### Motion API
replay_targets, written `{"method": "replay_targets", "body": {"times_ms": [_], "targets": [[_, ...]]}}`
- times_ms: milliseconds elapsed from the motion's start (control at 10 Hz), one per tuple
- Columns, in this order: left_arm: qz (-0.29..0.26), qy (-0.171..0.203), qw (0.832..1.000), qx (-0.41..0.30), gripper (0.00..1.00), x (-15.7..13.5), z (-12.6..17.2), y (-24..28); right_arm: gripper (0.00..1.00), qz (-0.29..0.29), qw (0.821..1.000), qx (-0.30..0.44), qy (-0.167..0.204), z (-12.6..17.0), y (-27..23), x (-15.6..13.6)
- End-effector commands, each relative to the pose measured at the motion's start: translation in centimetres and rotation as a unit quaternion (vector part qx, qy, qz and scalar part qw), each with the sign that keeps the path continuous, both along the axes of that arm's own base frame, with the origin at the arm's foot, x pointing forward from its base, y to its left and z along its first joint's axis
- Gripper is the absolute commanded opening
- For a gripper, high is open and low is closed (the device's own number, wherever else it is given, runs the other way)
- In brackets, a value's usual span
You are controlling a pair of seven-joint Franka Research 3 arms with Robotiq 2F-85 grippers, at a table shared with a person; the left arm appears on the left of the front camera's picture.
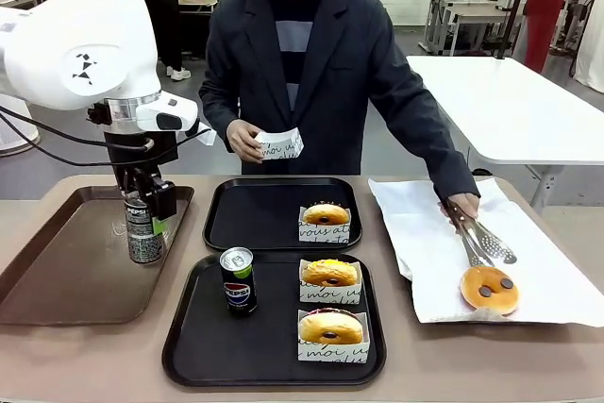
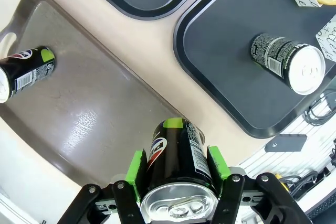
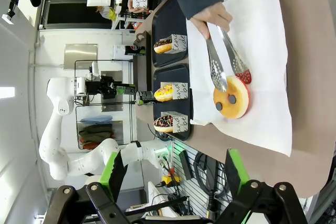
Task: Set up donuts and drinks on trays.
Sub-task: Pick up one Pepsi coke from the Handle tray and place it on the Flat Tray without a Pepsi coke.
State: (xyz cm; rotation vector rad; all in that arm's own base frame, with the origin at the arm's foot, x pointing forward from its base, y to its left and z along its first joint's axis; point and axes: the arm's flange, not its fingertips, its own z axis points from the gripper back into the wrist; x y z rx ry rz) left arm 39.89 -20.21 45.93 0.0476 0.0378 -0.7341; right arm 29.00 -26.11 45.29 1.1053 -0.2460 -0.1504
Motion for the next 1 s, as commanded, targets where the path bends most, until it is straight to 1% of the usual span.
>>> {"method": "replay_targets", "body": {"times_ms": [0, 400, 700, 800, 900], "targets": [[0.009, -0.008, 1.0, 0.009, 0.59, 0.4, 0.4, -0.2, 1.0, 0.002, 1.0, 0.005, -0.01, 0.0, -0.1, 0.0], [0.014, -0.008, 1.0, 0.009, 0.59, 0.5, 0.3, -0.2, 1.0, 0.002, 1.0, 0.005, -0.01, 0.0, -0.1, 0.0], [0.021, -0.005, 1.0, 0.007, 0.59, 1.3, 0.0, -0.1, 1.0, 0.002, 1.0, 0.005, -0.01, 0.0, -0.1, 0.0], [0.024, -0.016, 0.999, -0.013, 0.59, 1.7, -0.1, -0.1, 1.0, 0.002, 1.0, 0.005, -0.01, 0.0, -0.1, 0.0], [0.031, -0.035, 0.998, -0.03, 0.59, 2.0, 0.1, 0.0, 1.0, 0.002, 1.0, 0.005, -0.01, 0.0, -0.1, 0.0]]}}
